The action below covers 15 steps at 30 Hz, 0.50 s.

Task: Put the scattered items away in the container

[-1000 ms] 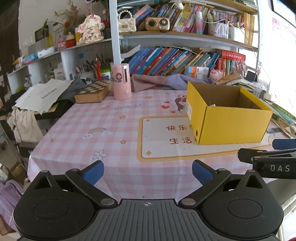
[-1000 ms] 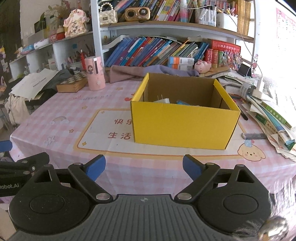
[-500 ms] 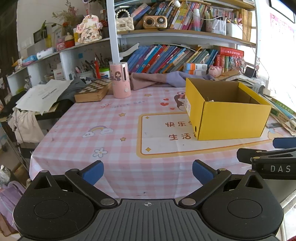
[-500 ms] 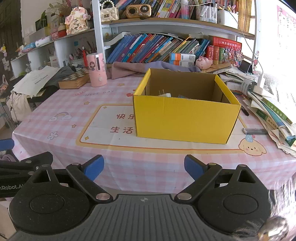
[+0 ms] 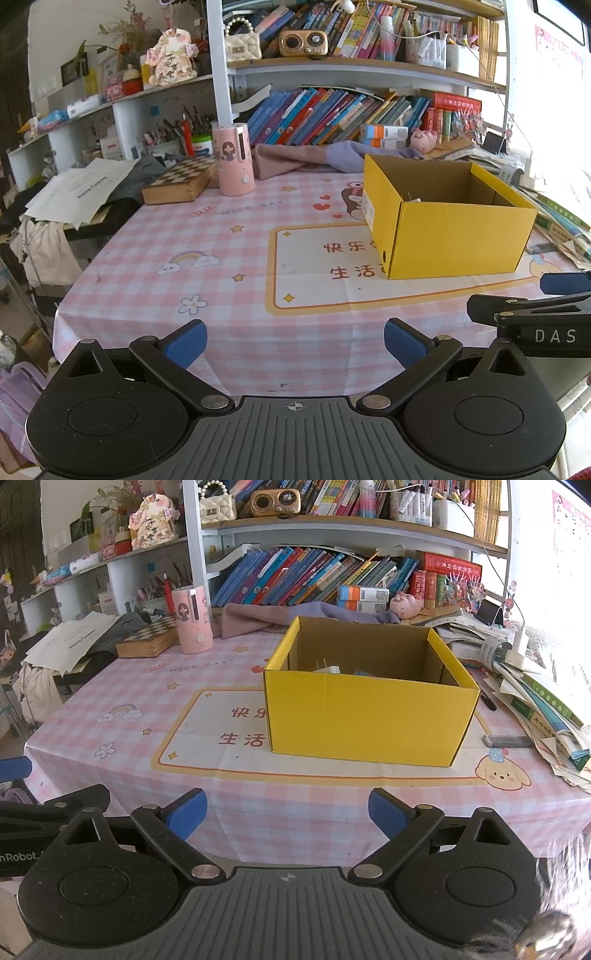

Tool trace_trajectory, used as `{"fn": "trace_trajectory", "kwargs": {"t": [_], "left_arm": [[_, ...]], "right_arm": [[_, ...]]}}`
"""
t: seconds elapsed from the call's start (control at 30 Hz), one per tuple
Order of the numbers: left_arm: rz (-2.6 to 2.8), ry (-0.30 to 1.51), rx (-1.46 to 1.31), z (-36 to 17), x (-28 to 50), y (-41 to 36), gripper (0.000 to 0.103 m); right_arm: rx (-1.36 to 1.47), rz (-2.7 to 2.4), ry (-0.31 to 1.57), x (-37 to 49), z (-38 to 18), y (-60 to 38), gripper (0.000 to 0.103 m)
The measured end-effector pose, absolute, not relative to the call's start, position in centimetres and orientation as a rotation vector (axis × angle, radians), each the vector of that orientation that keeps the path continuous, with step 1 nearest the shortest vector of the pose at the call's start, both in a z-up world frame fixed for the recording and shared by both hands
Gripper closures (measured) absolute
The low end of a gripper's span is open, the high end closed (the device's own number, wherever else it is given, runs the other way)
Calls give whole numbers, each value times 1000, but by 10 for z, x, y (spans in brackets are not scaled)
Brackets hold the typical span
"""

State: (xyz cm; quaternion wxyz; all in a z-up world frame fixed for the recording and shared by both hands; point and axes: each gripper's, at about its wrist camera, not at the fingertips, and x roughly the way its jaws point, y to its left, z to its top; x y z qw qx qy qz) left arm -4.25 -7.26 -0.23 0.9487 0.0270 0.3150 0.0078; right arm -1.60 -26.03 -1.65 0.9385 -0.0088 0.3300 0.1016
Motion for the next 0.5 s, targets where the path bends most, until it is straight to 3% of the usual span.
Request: {"fn": "trace_trajectory", "kwargs": {"t": [0.5], "left_arm": [[-9, 645, 35, -4, -36, -74, 0]], "right_arm": [[-9, 192, 689, -9, -21, -266, 8]]}}
